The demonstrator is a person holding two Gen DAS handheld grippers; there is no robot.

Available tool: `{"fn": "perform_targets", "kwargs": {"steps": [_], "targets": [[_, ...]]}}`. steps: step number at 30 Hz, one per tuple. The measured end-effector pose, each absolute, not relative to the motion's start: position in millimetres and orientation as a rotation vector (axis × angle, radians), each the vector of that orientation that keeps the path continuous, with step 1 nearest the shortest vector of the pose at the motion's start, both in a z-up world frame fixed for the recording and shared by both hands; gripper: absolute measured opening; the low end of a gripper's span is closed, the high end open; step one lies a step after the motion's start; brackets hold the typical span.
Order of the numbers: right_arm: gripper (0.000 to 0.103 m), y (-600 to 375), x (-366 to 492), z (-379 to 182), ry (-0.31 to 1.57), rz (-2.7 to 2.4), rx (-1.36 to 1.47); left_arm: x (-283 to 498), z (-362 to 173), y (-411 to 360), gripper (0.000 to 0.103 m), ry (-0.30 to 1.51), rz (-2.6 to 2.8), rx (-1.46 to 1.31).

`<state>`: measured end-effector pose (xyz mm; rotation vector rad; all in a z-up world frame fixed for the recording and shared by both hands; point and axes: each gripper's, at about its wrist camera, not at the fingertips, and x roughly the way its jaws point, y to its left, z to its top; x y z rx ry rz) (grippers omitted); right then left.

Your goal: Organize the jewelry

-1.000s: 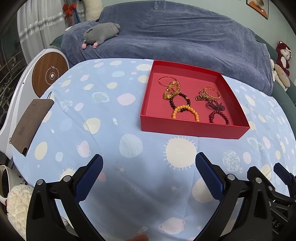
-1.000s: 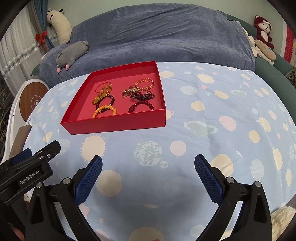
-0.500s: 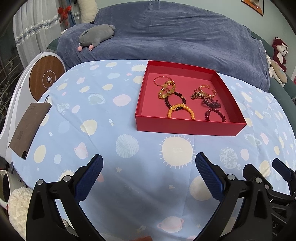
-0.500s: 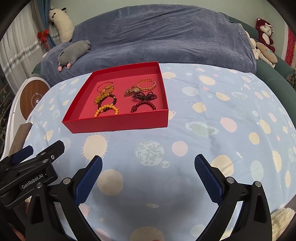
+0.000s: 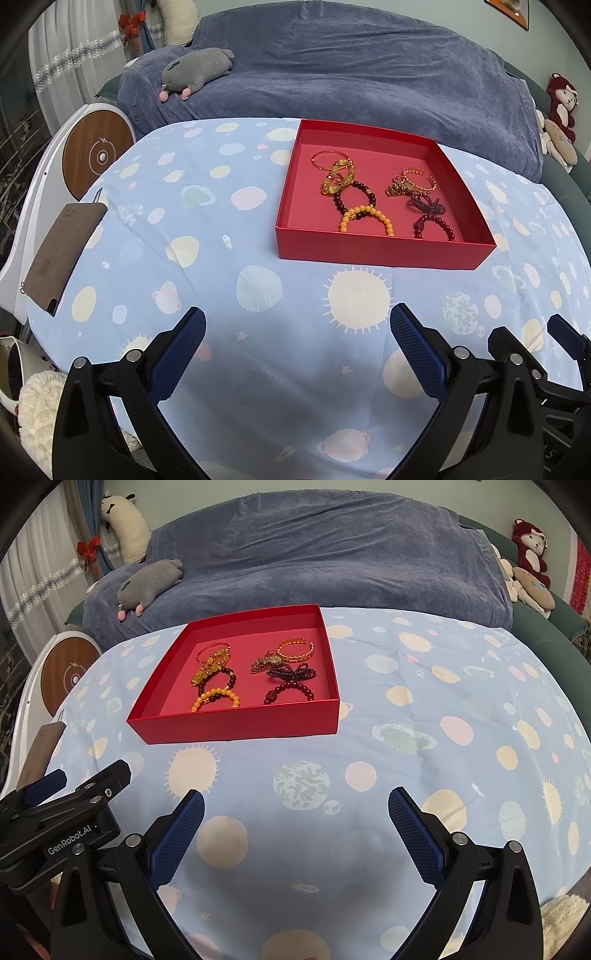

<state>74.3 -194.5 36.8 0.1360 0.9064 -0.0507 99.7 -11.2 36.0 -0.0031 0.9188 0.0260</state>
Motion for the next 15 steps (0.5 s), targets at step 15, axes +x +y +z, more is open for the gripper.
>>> {"fn": "perform_targets", "kwargs": {"steps": [15], "targets": [[0.096, -193.1, 74.1, 37.3, 0.907, -0.05, 0.133, 98.2, 33.4, -11.7, 0.096, 0.926, 0.039, 0.0]]}}
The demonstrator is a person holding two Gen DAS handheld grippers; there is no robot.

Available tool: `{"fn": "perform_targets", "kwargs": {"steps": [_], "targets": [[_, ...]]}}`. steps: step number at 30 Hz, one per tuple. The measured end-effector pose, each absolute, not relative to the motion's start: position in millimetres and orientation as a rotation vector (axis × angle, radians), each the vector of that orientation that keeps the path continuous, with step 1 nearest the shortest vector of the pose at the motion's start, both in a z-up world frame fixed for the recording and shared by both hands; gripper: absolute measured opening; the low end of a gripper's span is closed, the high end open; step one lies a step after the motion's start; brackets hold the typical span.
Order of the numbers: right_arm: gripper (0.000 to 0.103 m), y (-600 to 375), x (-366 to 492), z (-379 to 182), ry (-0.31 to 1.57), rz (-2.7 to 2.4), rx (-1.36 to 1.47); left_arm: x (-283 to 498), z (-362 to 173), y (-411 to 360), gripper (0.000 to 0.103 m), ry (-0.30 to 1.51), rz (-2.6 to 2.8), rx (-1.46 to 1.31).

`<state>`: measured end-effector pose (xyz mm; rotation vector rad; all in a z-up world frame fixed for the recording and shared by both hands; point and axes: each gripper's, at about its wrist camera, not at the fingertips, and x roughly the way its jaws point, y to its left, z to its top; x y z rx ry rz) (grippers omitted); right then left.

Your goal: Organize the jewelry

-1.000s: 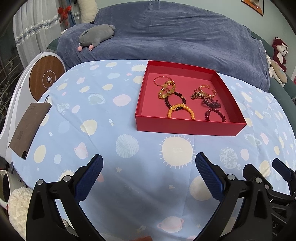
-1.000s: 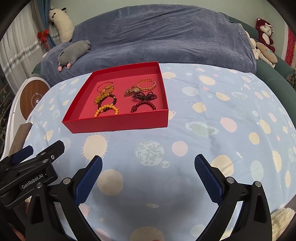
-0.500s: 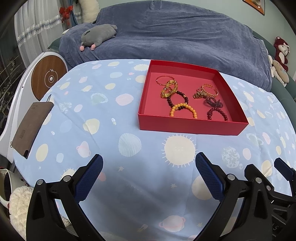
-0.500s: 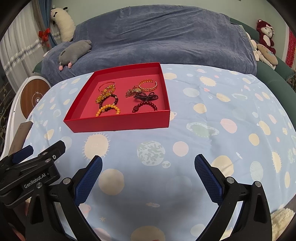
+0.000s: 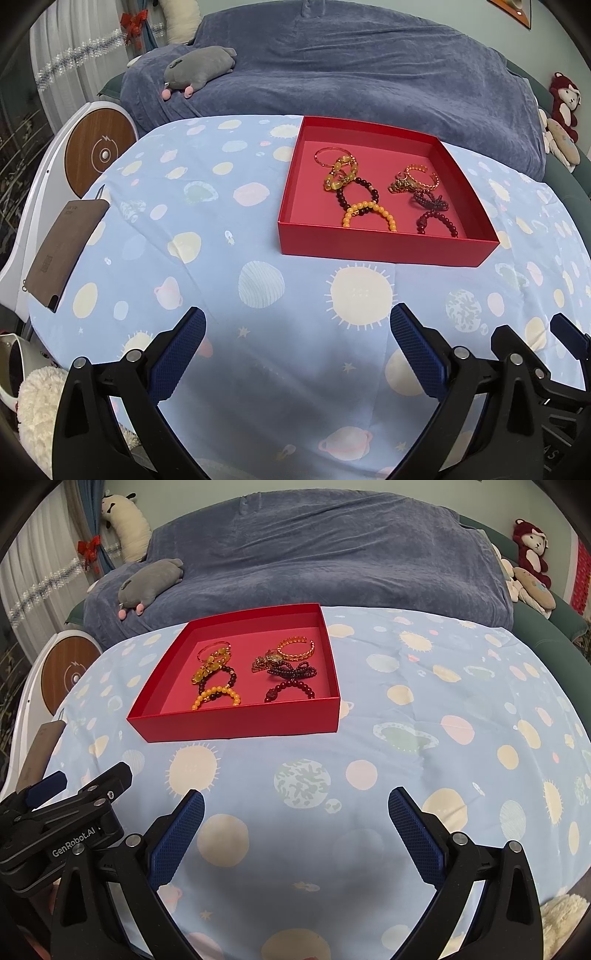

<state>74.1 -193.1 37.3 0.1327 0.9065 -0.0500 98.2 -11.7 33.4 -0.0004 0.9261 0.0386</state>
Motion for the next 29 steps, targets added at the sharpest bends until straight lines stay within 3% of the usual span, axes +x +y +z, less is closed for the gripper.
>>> {"fn": "perform_targets", "kwargs": {"steps": [29], "targets": [[0.096, -192.1, 74.9, 38.1, 0.905, -0.05, 0.132, 102.2, 37.8, -14.1, 0.096, 0.92, 0.025, 0.016]]}}
